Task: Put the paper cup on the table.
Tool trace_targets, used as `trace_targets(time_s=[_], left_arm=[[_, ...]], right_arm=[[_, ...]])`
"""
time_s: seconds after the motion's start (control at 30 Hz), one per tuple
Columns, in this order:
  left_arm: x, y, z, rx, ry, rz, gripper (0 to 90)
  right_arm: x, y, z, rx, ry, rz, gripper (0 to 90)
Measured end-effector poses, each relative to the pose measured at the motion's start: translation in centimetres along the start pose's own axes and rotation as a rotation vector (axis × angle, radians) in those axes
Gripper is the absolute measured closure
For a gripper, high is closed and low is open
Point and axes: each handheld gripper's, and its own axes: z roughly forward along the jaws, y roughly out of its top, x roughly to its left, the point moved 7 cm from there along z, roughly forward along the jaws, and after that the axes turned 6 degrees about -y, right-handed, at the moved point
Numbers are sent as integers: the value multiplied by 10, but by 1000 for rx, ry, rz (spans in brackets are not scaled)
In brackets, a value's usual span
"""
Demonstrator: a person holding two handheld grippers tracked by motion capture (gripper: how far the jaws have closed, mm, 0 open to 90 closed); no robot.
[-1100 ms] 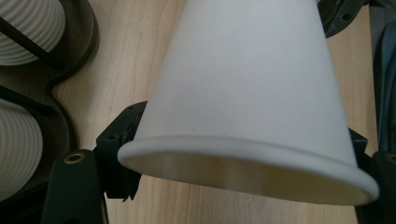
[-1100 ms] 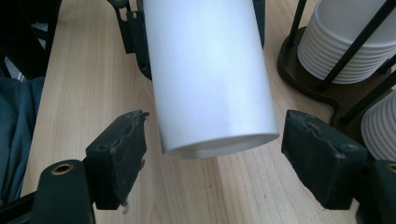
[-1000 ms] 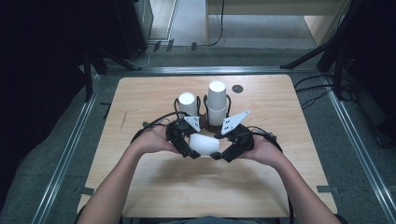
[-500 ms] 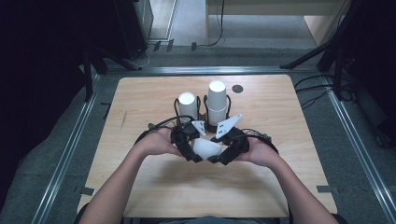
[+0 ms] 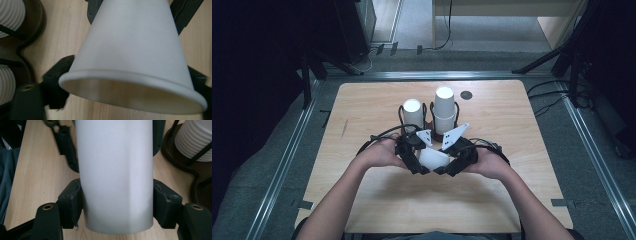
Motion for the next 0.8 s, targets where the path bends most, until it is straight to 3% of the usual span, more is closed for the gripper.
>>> trace_targets(time_s=[0.2, 0.23, 0.37, 0.57, 0.67, 0.8], left_arm=[[-2, 3, -6, -71, 5, 7, 78], [-2, 4, -9, -102, 6, 3, 79], [-2, 4, -14, -167, -21, -10, 80], [-3, 3, -17, -208, -14, -12, 80], [-3, 4, -19, -256, -27, -29, 80], [-4, 4, -20, -283, -41, -42, 84]], right_arm=[[-4, -1, -7, -20, -9, 16, 334], [-4, -1, -8, -27, -9, 14, 334], [-5, 1, -12, -51, -6, 22, 333], [-5, 2, -17, -78, 3, 26, 333], [-6, 2, -18, -88, 3, 25, 332], [-5, 3, -20, -96, 8, 24, 332]])
